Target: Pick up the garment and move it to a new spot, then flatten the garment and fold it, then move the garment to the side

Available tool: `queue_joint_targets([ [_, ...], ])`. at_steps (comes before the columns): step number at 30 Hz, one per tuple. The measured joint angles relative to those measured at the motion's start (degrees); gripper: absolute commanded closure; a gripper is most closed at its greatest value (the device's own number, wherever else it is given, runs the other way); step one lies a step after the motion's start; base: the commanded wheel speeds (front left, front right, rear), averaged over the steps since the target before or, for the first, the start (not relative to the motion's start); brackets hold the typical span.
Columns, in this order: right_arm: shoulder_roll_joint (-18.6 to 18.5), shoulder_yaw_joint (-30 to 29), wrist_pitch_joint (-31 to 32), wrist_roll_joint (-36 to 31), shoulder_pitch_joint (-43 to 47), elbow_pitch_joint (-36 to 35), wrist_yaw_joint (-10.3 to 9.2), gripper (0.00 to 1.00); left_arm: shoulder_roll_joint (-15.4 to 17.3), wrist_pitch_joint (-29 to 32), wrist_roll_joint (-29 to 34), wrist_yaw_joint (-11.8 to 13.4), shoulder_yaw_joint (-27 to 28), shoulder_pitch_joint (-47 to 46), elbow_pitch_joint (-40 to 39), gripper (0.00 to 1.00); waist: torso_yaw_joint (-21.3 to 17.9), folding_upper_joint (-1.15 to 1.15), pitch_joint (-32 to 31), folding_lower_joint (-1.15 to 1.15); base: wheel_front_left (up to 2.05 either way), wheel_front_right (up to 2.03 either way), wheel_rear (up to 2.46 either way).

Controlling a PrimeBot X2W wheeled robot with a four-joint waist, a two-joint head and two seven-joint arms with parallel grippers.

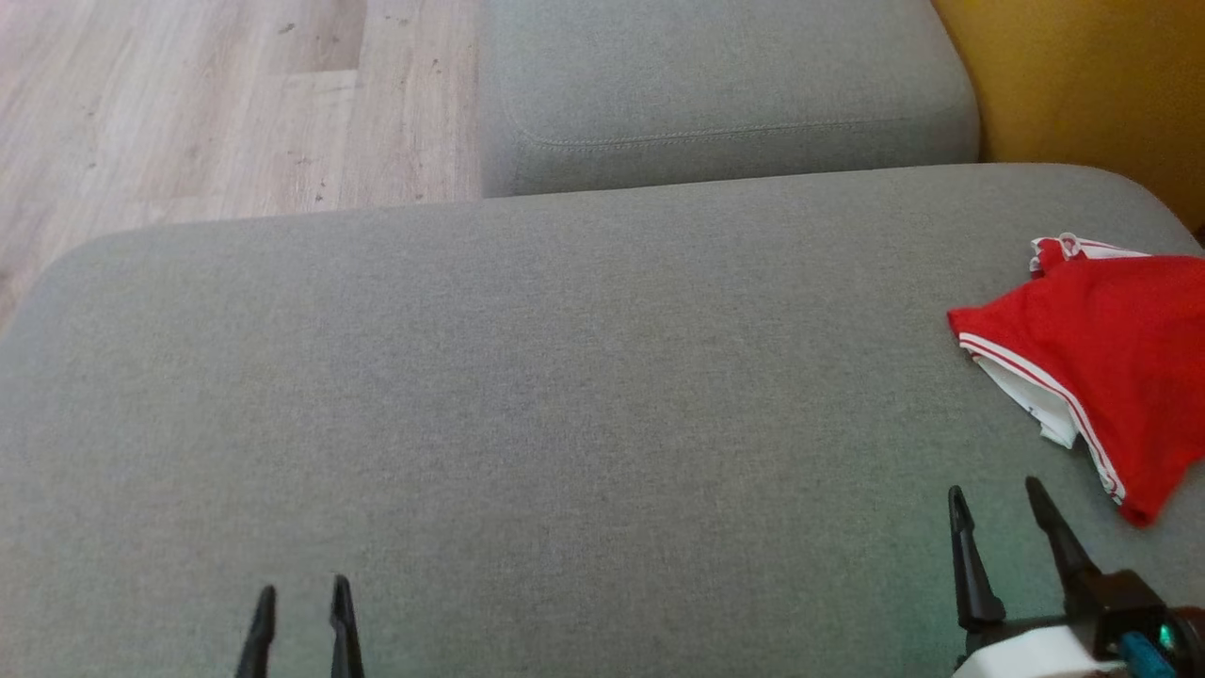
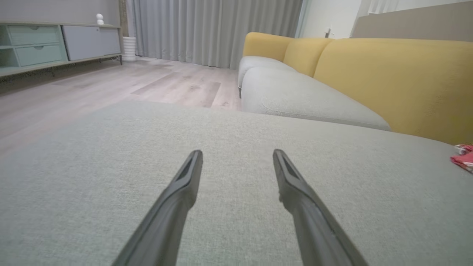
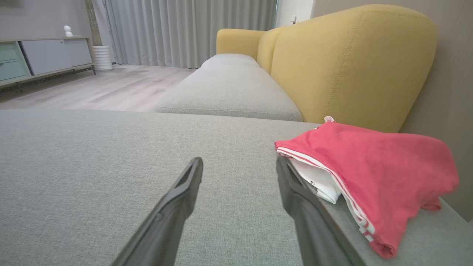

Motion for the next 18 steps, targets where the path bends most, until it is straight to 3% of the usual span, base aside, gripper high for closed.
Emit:
queue_joint_targets([
  [1, 0.0, 0.0, 0.0, 0.0, 0.0, 0.6, -0.01, 1.00, 0.0, 0.1, 0.1, -0.1, 0.0, 0.0, 0.7, 1.00, -0.1, 0.00, 0.0, 0.00, 0.00, 0.00, 0.00],
  [7, 0.1, 0.0, 0.6, 0.7, 1.5, 5.8, -0.01, 1.00, -0.2, 0.5, -0.6, -0.1, -0.1, 0.1, 5.5, 1.00, 0.0, 0.00, 0.0, 0.00, 0.00, 0.00, 0.00],
  [18, 0.1, -0.2, 2.2, 8.3, 1.2, 5.8, -0.01, 1.00, -0.1, 1.9, -7.2, -0.4, 0.0, -0.3, 5.7, 1.00, 0.0, 0.00, 0.3, 0.00, 0.00, 0.00, 0.00],
])
